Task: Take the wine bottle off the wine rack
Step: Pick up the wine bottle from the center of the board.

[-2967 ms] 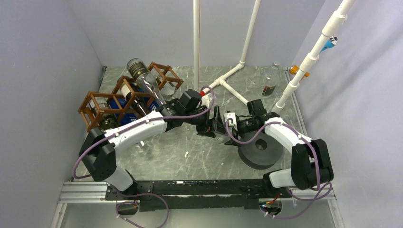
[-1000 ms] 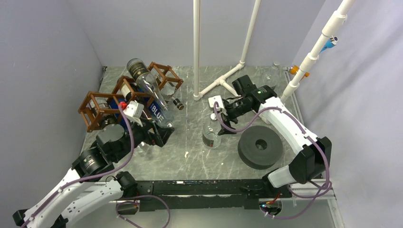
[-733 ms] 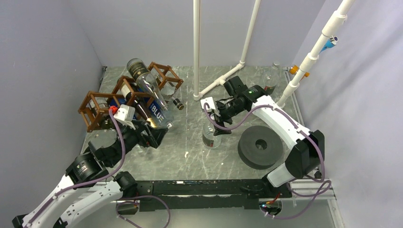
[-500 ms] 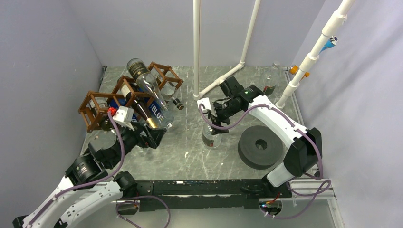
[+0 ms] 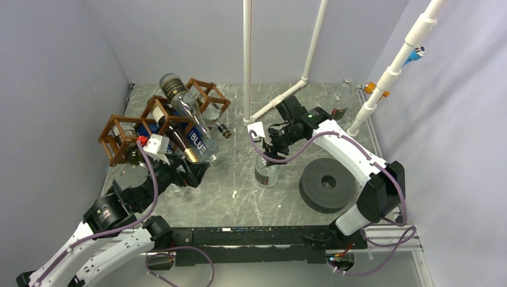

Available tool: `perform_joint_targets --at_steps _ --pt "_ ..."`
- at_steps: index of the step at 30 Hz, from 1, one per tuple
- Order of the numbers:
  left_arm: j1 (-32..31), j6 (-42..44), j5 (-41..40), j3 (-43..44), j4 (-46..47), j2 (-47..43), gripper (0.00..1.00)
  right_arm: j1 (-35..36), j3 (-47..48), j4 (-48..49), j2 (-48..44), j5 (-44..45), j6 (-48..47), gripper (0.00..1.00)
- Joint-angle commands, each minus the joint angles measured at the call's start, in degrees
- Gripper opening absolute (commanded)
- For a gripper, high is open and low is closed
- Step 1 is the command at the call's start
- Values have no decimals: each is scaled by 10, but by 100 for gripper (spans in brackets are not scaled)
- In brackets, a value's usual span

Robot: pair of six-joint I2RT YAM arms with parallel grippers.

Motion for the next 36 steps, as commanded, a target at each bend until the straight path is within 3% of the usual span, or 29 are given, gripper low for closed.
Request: perform_joint_targets --at_steps 1,9,19,36 --pt "2 1 -13 -3 10 -8 99 2 15 12 -10 2 5 68" --pt "2 0 -13 -3 9 -8 100 3 16 3 -17 -6 -3 54" --pt "2 -3 -13 -3 10 -12 100 2 40 -14 -23 -5 1 0" --pt "2 -4 -9 0 13 -9 100 -70 110 49 -18 30 128 0"
